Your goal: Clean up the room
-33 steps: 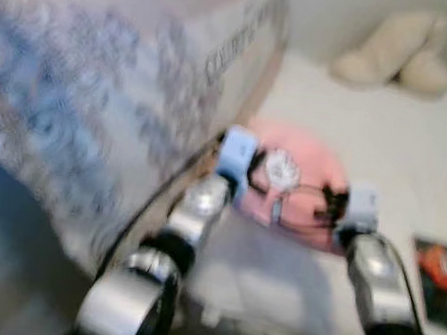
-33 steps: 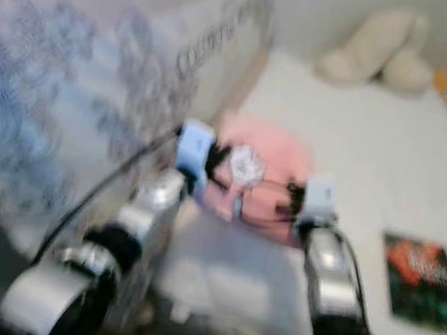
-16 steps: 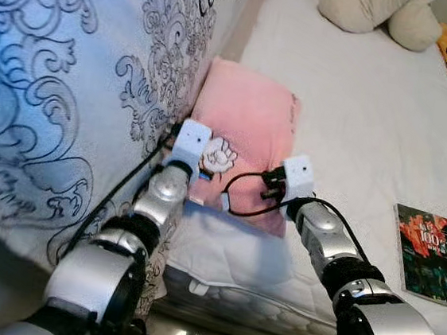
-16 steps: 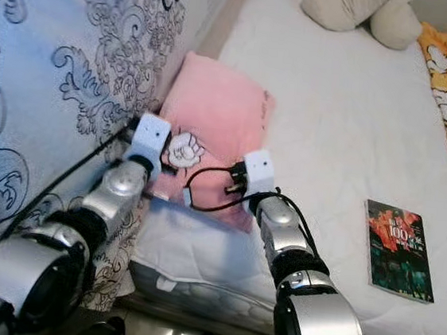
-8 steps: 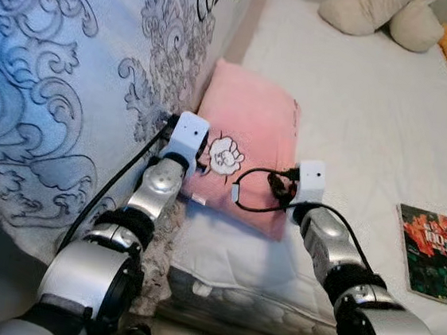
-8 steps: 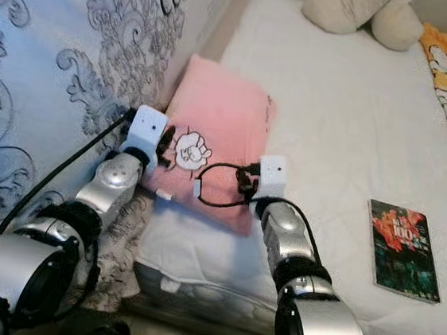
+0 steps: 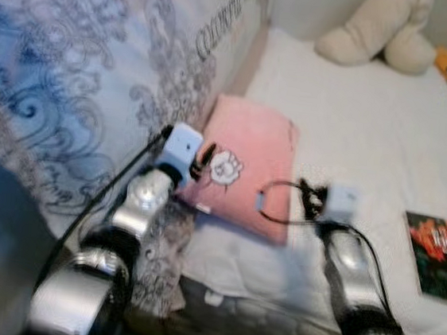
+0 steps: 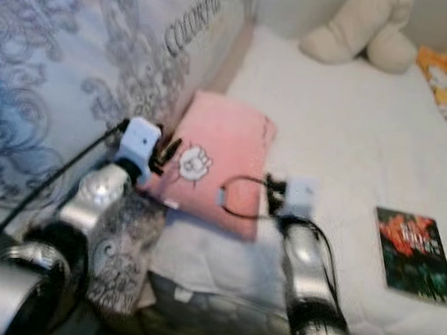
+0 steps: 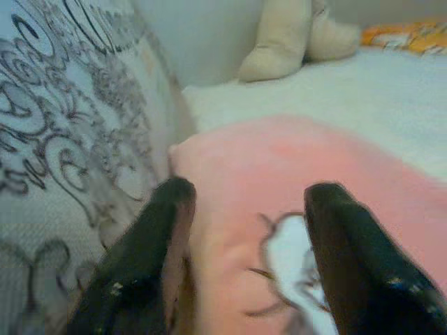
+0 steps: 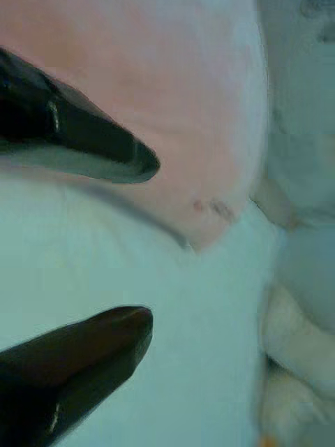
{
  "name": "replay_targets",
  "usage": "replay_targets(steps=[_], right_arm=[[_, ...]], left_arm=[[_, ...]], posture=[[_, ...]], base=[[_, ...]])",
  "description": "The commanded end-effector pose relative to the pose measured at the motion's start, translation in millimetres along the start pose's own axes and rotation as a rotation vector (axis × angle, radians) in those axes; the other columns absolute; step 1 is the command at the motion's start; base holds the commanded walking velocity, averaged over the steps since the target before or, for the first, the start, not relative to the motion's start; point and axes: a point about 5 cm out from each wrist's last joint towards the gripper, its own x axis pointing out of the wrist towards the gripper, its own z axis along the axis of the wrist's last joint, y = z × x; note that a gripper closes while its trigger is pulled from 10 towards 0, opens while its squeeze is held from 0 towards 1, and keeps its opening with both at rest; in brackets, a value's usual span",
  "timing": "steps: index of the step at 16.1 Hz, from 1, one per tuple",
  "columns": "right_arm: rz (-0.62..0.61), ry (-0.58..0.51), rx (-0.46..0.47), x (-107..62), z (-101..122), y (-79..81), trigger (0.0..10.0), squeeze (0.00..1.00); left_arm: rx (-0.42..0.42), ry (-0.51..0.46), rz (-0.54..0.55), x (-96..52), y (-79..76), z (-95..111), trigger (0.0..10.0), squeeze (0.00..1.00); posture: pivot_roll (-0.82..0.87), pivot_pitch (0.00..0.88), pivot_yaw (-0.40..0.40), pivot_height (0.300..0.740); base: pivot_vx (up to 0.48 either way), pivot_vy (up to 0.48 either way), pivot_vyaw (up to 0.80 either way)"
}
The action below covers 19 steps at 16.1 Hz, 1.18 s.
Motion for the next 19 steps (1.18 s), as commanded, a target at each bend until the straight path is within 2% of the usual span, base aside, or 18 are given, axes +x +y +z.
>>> replay_targets(steps=[1,3,4,5,6,7,8,9,11,12,15,19], right_arm=[[-0.035,-0.056,-0.018,-1.0,10,-5.3,10.0,1.00],[-0.120,-0.107,-0.060,-32.1,8,-17.3,10.0,1.00],[-0.174,-0.065,-0.061,-64.4,-6,-24.1,10.0,1.00],[-0.187,0.003,-0.049,-86.5,-20,-26.7,10.0,1.00],[-0.171,0.069,-0.033,-96.9,-31,-27.3,10.0,1.00],[-0.189,0.100,-0.010,-100.8,-34,-29.4,10.0,1.00],[-0.199,0.113,-0.008,-98.9,-34,-30.4,10.0,1.00],[-0.203,0.123,-0.022,-86.1,-32,-29.7,10.0,0.00],[-0.194,0.119,-0.010,-68.1,-26,-26.2,10.0,0.00],[-0.176,0.108,-0.007,-63.9,-22,-22.9,10.0,0.00],[-0.148,0.101,-0.034,-60.4,-18,-19.0,10.0,0.00],[-0.137,0.109,-0.045,-61.3,-20,-12.7,10.0,0.00]], left_arm=[[-0.013,0.003,-0.016,-1.5,-3.0,-1,10.0,1.00],[-0.026,-0.009,-0.031,-17.4,-13.6,-9,10.0,1.00],[-0.134,0.039,0.001,-41.9,-18.1,-29,10.0,1.00],[-0.217,0.072,0.054,-61.3,-18.8,-45,10.0,1.00],[-0.262,0.047,0.085,-67.5,-19.8,-46,10.0,1.00],[-0.314,-0.005,0.038,-67.1,-24.9,-38,10.0,1.00],[-0.294,-0.030,0.028,-64.8,-26.6,-33,10.0,0.00],[-0.280,-0.049,-0.005,-55.2,-36.1,-25,10.0,0.00],[-0.249,-0.056,-0.022,-47.9,-43.3,-19,10.0,0.00],[-0.267,-0.036,-0.008,-49.7,-43.5,-20,10.0,0.00],[-0.285,-0.023,-0.013,-52.4,-47.9,-23,10.0,0.00],[-0.286,-0.016,-0.032,-46.3,-48.2,-22,10.0,0.00]], posture=[[0.07,0.000,0.028,0.731],[0.07,0.000,0.023,0.731],[0.06,0.000,0.007,0.731],[0.06,0.000,-0.003,0.731],[0.07,0.000,-0.020,0.731],[0.07,0.000,-0.025,0.731],[0.07,0.000,-0.026,0.731],[0.07,0.000,-0.030,0.731],[0.06,0.000,-0.021,0.731],[0.06,0.000,-0.018,0.731],[0.06,0.000,-0.016,0.731],[0.04,0.000,0.003,0.731]], base=[[0.000,0.000,0.00],[0.000,0.000,0.00],[0.000,0.000,0.00],[0.000,0.000,0.00],[0.000,0.000,0.00],[0.000,0.000,0.00],[0.315,-0.360,0.00],[0.334,-0.341,0.00],[0.322,-0.352,0.00],[0.307,-0.364,0.00],[0.304,-0.368,0.00],[0.306,-0.366,0.00]])
